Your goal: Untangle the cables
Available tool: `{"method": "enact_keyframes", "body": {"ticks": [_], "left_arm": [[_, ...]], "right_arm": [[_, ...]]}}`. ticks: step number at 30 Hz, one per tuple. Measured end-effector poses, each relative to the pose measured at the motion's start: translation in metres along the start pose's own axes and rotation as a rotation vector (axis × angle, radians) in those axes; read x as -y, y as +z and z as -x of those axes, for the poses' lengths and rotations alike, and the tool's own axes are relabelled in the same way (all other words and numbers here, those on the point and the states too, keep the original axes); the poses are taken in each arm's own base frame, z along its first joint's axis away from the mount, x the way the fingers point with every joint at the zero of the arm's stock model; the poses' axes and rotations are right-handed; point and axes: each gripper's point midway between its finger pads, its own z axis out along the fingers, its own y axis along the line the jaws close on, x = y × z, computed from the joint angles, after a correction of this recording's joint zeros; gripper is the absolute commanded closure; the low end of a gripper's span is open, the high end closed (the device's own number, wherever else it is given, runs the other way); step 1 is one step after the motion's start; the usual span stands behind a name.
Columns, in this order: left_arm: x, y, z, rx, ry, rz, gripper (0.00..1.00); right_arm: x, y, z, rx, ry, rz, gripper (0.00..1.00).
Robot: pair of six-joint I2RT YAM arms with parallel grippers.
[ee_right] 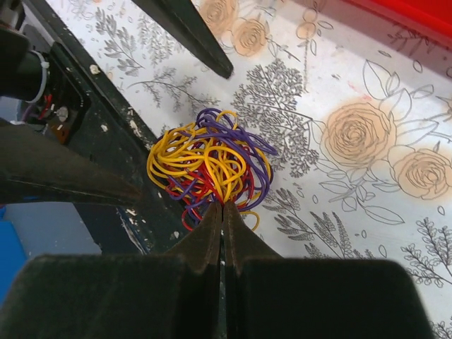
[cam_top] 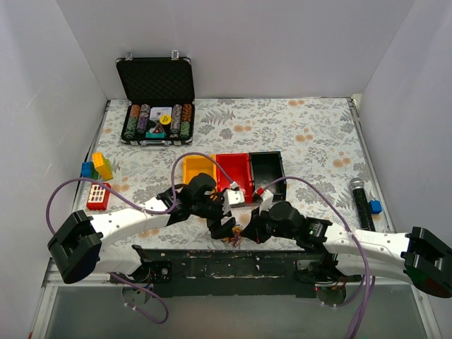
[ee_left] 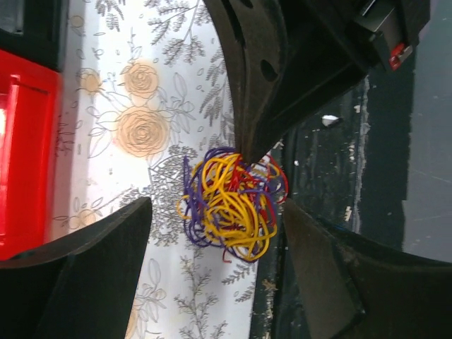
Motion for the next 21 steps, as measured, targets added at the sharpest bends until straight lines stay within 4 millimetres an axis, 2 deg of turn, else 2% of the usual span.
{"method": "enact_keyframes", "body": {"ticks": [2, 6, 12, 13, 17, 18, 21], "left_arm": [[0.005, 0.000, -0.001, 0.001, 0.000, -0.029, 0.41], [0.012, 0.000, 0.000, 0.010, 0.008, -0.067, 0.52], [0.017, 0.000, 0.000, 0.011, 0.011, -0.098, 0.87], [0.016, 0.000, 0.000, 0.009, 0.016, -0.096, 0.90], [0.016, -0.001, -0.003, -0.001, 0.016, -0.093, 0.92], [0.016, -0.001, -0.003, -0.002, 0.015, -0.093, 0.95], [0.016, -0.003, -0.001, 0.005, 0.018, -0.084, 1.00]], "right_arm": [[-0.005, -0.001, 0.003, 0.009, -0.008, 0.014, 0.99], [-0.014, -0.001, 0.012, 0.025, -0.027, 0.037, 0.99], [-0.025, -0.002, 0.022, 0.041, -0.045, 0.068, 0.99], [-0.026, -0.002, 0.022, 0.038, -0.049, 0.072, 0.99], [-0.025, -0.002, 0.019, 0.028, -0.057, 0.070, 0.99], [-0.025, -0.002, 0.020, 0.030, -0.057, 0.067, 0.98], [-0.024, -0.005, 0.023, 0.049, -0.058, 0.061, 0.87]]}}
